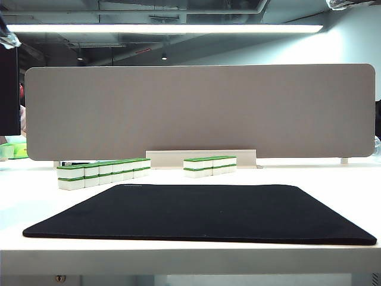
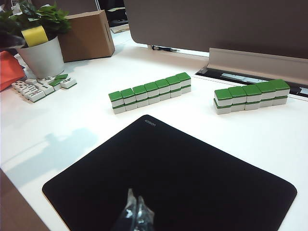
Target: Take a mahjong tile from the mahjong wall and then place it on the table close to you.
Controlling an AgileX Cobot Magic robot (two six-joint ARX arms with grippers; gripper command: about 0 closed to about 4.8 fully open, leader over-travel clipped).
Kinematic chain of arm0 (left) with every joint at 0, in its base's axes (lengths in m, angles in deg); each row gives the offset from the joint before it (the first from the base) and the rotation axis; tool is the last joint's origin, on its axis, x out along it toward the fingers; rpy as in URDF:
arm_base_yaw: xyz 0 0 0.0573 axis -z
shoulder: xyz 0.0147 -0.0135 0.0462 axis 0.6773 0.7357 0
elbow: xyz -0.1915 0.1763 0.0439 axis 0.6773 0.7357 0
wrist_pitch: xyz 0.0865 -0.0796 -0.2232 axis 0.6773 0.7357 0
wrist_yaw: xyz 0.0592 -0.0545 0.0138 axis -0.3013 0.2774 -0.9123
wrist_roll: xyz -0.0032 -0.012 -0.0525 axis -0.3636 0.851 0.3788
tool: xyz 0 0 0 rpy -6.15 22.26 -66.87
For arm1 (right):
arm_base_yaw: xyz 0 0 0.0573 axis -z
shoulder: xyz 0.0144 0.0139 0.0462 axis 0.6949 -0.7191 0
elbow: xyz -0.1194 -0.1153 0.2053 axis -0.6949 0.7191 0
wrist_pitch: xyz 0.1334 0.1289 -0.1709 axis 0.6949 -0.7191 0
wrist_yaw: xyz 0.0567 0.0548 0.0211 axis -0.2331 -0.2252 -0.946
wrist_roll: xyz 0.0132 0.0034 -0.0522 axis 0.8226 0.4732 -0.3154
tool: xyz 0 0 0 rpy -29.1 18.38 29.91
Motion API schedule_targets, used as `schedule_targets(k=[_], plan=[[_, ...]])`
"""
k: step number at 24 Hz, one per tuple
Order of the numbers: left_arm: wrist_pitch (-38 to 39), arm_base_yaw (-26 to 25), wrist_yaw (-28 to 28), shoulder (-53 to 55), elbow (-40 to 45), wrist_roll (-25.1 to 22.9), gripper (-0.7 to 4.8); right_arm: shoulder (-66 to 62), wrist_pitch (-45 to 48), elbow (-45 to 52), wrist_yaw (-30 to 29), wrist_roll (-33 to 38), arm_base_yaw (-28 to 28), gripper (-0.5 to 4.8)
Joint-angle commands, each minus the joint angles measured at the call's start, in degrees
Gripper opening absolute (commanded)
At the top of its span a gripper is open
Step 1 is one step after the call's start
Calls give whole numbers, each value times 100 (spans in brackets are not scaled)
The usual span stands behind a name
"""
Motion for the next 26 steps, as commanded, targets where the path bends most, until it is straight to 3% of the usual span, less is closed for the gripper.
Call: schedule_targets(k=[1, 6, 10, 18, 21, 23, 26], plan=[[442, 0, 72, 621, -710, -50, -5, 9, 57, -37, -7, -13, 4, -1], [826, 2, 94, 1421, -1641, -129, -4, 9, 59, -37, -4, -13, 4, -1], [1626, 2, 90, 2238, -2660, -184, -2, 11, 59, -37, -7, -13, 4, -1], [2551, 144, -7, 3506, -4186, -776, 1, 9, 57, -37, -4, -13, 7, -1], [3112, 251, -472, 4251, -5117, -1056, 91, 9, 57, -37, -4, -13, 15, -1], [3580, 328, -632, 4743, -5729, -1185, 120, 9, 55, -37, -7, -13, 11, -1], [3954, 348, -664, 5292, -6277, -1325, 122, 7, 55, -37, 13, -13, 17, -1]])
